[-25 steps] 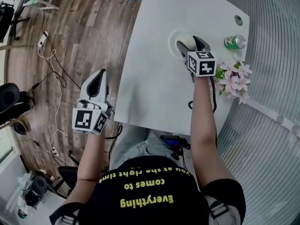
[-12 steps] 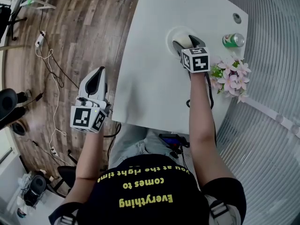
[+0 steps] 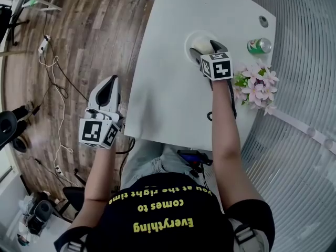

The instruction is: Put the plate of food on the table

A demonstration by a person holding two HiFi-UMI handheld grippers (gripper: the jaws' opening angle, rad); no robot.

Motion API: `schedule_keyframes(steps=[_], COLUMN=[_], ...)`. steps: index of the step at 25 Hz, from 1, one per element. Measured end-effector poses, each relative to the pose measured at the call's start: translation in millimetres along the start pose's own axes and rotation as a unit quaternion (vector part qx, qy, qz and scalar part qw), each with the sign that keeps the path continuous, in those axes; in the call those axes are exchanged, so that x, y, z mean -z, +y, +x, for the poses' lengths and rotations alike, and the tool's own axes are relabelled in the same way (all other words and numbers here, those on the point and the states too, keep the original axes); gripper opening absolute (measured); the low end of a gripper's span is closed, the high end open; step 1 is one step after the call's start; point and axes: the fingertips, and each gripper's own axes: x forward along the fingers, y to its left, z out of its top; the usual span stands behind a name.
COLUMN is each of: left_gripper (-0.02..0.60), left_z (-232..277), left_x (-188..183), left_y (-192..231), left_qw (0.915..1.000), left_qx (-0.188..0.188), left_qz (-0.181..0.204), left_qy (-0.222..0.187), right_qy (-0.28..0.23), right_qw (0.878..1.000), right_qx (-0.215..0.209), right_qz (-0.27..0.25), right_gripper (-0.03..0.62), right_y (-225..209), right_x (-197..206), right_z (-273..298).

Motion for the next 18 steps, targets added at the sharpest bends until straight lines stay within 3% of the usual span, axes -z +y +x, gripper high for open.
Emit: schedule_keyframes(steps=[2, 7, 11, 18], left_gripper=[0.0, 0.0, 0.0, 0.0], left_z=[-1, -5, -8, -10], left_x=[-1, -4, -4, -14], left_y=[0, 0, -3, -11], left_qw=[1.0, 1.0, 1.0, 0.9998], left_qx=[0.0, -0.002, 0.001, 0.006], left_qz=[-0.001, -0.002, -0.001, 0.004], left_qy=[-0.001, -0.005, -0.006, -0.017], right_qy=[-0.003, -0.032, -0.069, -0.119], right_qw=[1.0, 0.999, 0.998, 0.993], right_qx=[-0.004, 0.008, 0.006, 0.011], right_qz=[0.0, -0.001, -0.001, 0.005], right_gripper=[0.412, 0.4, 0.335, 0.147], right_y=[2, 2, 4, 7], right_x=[-2, -9, -14, -20], right_z=[-1, -18, -38, -67])
